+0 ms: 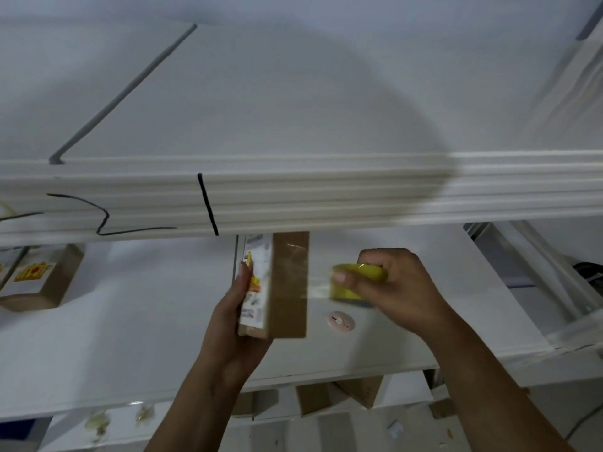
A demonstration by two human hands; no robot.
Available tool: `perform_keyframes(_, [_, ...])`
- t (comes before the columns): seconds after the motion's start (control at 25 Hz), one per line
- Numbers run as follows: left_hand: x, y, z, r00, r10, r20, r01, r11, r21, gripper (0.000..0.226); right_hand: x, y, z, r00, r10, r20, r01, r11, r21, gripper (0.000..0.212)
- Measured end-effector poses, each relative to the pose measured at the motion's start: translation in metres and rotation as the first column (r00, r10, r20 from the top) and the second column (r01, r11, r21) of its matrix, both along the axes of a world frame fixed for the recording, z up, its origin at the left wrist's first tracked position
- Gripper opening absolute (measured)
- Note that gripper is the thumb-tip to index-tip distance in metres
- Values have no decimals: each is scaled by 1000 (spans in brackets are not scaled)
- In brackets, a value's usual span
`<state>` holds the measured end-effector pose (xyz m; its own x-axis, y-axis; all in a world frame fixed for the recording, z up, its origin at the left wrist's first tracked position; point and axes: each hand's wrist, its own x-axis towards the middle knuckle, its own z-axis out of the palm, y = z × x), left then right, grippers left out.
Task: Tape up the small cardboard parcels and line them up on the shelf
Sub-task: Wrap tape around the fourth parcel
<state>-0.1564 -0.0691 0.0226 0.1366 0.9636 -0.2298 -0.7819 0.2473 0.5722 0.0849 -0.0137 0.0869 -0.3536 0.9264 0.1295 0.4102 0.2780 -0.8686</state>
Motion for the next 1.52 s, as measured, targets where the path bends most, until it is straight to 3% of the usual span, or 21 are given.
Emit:
perform_keyframes(0.12, [14, -2, 1, 987, -139, 82, 141, 990, -18, 84, -10, 1, -8, 997, 13, 82, -8, 998, -61, 51])
perform_keyframes(0.2, [17, -2, -3, 966, -177, -190, 177, 984, -13, 76, -10, 3, -10, 997, 21, 72, -15, 997, -81, 49])
perform_keyframes(0.28, [14, 1, -4, 815, -98, -572, 134, 991, 21, 65, -7, 2, -12, 999, -22, 42, 27, 994, -107, 52])
perform_keyframes(0.32, [9, 3, -4, 748, -32, -663, 100, 993, 64, 60, -7, 1, -13, 998, -49, 37, 53, 992, -112, 55])
perform_keyframes(0.4, [1, 7, -2, 719, 3, -695, 91, 991, 98, 61, -8, -1, -15, 990, -102, 96, 109, 991, -75, 60])
perform_keyframes(0.52, [2, 3, 4, 707, -99, -700, 236, 967, 101, 70, -20, -4, -17, 954, -151, 257, 144, 988, 49, 57])
perform_keyframes(0.56, [8, 2, 4, 685, -61, -726, 223, 966, 129, 67, -24, -5, -17, 941, -163, 297, 145, 986, 81, 54])
perform_keyframes(0.64, [17, 2, 5, 648, 93, -756, 43, 987, 157, 70, -29, -3, -16, 920, -168, 355, 127, 982, 137, 57])
perform_keyframes(0.72, [18, 4, 2, 638, 203, -743, -118, 979, 167, 69, -22, 1, -13, 956, -37, 292, 20, 998, 62, 59])
perform_keyframes(0.84, [6, 5, 1, 695, 253, -672, -197, 967, 160, 51, -10, 0, -12, 958, 282, -52, -286, 941, -181, 50])
perform_keyframes(0.88, [2, 4, 2, 710, 252, -658, -204, 967, 150, 50, -9, -2, -15, 946, 309, -101, -323, 929, -180, 49])
perform_keyframes(0.96, [-5, 4, 1, 740, 225, -634, -189, 974, 125, 51, -9, -5, -22, 967, 208, -151, -223, 970, -97, 49])
perform_keyframes(1.08, [-12, 3, 1, 807, 148, -571, -146, 988, 50, 51, -1, 5, -18, 997, -78, 4, 78, 993, 85, 60])
perform_keyframes(1.16, [-8, 3, 1, 877, 72, -475, -77, 997, 10, 49, 4, 15, -11, 986, -127, 111, 122, 991, 54, 67])
perform_keyframes(1.36, [-2, 7, -8, 986, -71, -151, 67, 997, -33, 48, -18, 37, -16, 981, -57, 185, 68, 996, -57, 67])
perform_keyframes(1.44, [-8, 13, -17, 990, -80, -120, 73, 995, -64, 51, -25, 44, -25, 984, 11, 177, 5, 996, -90, 69])
perform_keyframes(1.52, [-15, 20, -31, 982, -57, -179, 38, 993, -108, 56, -21, 48, -36, 976, 202, 79, -179, 955, -236, 63])
